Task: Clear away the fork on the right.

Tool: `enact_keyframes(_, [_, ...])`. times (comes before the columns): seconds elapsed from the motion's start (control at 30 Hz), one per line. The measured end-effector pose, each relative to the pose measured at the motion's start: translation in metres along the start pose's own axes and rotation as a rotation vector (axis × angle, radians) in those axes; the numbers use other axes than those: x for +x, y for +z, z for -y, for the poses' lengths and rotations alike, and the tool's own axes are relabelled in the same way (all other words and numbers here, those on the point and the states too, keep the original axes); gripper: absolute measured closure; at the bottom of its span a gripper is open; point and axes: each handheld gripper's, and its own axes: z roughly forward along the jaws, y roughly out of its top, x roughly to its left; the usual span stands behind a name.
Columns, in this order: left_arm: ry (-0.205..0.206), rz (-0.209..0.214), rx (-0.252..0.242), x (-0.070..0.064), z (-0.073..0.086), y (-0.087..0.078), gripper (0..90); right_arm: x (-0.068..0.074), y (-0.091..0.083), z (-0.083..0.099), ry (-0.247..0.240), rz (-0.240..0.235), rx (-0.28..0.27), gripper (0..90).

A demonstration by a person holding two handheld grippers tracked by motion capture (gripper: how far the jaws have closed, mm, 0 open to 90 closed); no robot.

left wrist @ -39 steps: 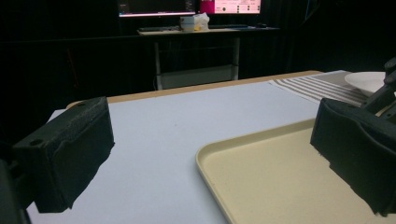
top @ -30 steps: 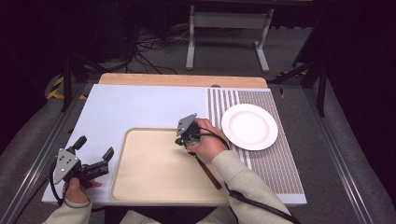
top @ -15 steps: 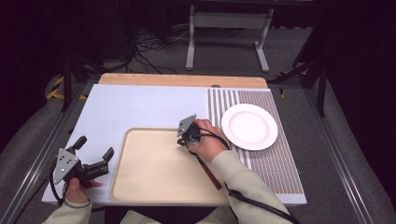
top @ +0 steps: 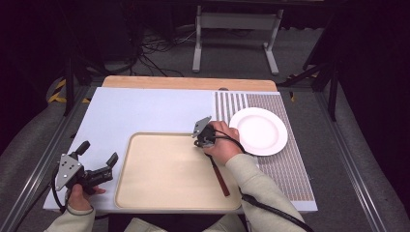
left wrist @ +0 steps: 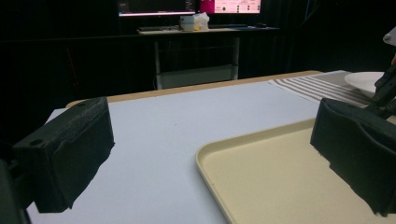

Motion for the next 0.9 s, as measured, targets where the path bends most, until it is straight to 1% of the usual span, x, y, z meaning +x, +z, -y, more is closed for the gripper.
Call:
enact_keyframes(0.1, [0.001, 0.001, 0.0, 0.0, 0.0, 0.0, 0.0, -0.003, -0.002, 0.006, 0.007, 0.01, 0.013, 90.0])
enact_keyframes(0.23, [-0.001, 0.0, 0.001, 0.0, 0.0, 0.0, 0.0, -0.006, -0.004, 0.011, 0.017, 0.022, 0.016, 90.0])
enact_keyframes(0.27, [-0.001, -0.002, 0.001, 0.0, 0.0, 0.0, 0.0, -0.006, -0.005, 0.012, 0.028, 0.025, 0.022, 90.0])
enact_keyframes(0.3, [0.002, -0.002, 0.0, 0.0, 0.0, 0.0, 0.0, -0.007, -0.005, 0.013, 0.022, 0.026, 0.022, 90.0])
enact_keyframes(0.33, [0.0, -0.003, -0.001, 0.0, 0.0, -0.001, 0.0, -0.007, -0.007, 0.016, 0.035, 0.035, 0.026, 90.0])
enact_keyframes(0.57, [0.002, -0.002, 0.001, 0.0, 0.0, 0.0, 0.0, -0.011, -0.012, 0.027, 0.06, 0.06, 0.045, 90.0])
enact_keyframes(0.73, [0.002, -0.003, 0.001, 0.0, 0.0, 0.0, 0.0, -0.014, -0.016, 0.032, 0.071, 0.068, 0.052, 90.0])
enact_keyframes(0.83, [0.003, -0.002, 0.0, 0.0, -0.001, -0.001, 0.0, -0.014, -0.018, 0.036, 0.086, 0.077, 0.059, 90.0])
enact_keyframes(0.9, [0.003, -0.002, 0.0, 0.0, -0.001, -0.001, 0.0, -0.015, -0.018, 0.038, 0.082, 0.078, 0.06, 90.0])
